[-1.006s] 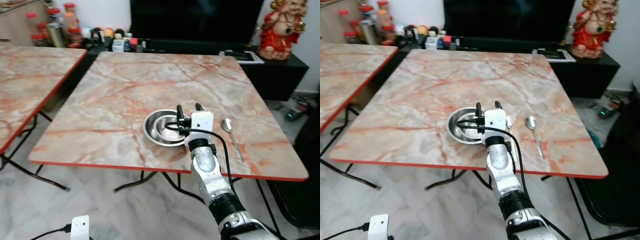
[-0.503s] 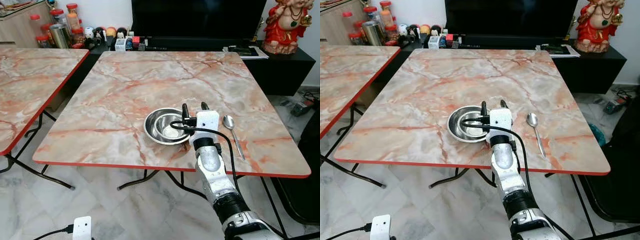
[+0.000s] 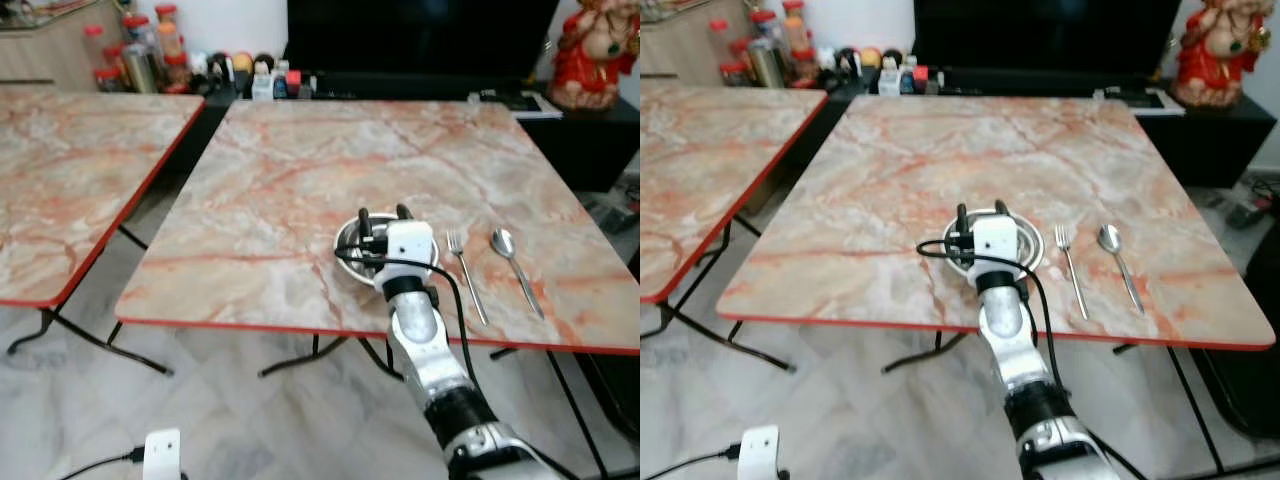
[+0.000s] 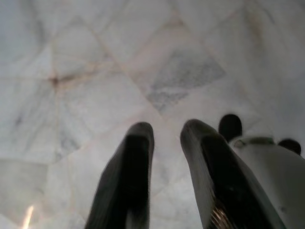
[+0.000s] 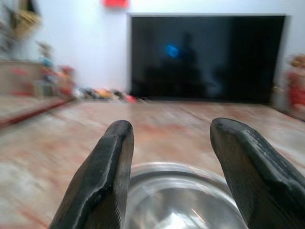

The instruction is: Setting the table

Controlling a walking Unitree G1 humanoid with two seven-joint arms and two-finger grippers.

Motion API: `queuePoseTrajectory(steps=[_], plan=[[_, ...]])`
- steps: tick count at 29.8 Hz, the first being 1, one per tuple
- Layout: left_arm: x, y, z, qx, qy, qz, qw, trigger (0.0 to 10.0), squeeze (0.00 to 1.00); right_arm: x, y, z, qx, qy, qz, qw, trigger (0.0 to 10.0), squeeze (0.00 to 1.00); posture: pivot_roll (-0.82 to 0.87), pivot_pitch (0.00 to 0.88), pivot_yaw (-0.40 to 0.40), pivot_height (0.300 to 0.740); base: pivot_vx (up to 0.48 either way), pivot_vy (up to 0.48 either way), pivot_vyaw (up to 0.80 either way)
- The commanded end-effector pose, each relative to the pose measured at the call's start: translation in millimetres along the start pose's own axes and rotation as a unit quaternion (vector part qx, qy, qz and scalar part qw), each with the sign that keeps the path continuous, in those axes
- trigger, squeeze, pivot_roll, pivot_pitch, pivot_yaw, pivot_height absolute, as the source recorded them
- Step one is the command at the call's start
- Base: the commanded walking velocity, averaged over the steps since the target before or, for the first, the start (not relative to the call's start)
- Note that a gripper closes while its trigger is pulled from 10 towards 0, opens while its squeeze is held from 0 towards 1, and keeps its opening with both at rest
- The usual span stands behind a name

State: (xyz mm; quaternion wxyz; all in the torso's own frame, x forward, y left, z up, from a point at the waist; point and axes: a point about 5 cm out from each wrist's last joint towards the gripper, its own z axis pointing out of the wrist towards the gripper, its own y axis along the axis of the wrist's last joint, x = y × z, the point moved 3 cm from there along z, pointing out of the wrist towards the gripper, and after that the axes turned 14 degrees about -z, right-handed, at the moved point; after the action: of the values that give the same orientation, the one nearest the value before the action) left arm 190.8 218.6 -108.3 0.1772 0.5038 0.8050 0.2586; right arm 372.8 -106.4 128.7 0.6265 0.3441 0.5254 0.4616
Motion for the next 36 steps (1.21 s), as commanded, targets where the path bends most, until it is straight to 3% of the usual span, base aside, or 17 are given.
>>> queuePoseTrajectory(steps=[1,16,25,36], plan=[[7.2,-1,-0.1,0.001,0.010,-0.002,1.000,10.0,0.00,4.0,9,2.9,-0.014,0.003,0.005,1.000,10.0,0.00,0.01,0.000,0.002,0.719,0.000,0.480,0.00],[8.2,-3,-0.5,0.003,0.012,-0.002,1.000,10.0,0.00,-2.1,1,-6.7,-0.013,0.010,-0.006,1.000,10.0,0.00,0.00,0.000,-0.001,0.719,0.000,0.480,0.00],[6.6,-4,-0.7,0.003,0.010,0.000,1.000,10.0,0.00,-14.0,-22,-22.7,0.017,0.008,-0.023,1.000,10.0,0.00,0.00,0.000,-0.001,0.719,0.000,0.480,0.00],[8.0,-4,-0.8,0.003,0.011,0.002,1.000,10.0,0.00,-10.5,-51,-38.8,0.067,0.027,-0.037,0.997,10.0,0.00,0.00,0.000,-0.005,0.719,0.000,0.480,0.00]])
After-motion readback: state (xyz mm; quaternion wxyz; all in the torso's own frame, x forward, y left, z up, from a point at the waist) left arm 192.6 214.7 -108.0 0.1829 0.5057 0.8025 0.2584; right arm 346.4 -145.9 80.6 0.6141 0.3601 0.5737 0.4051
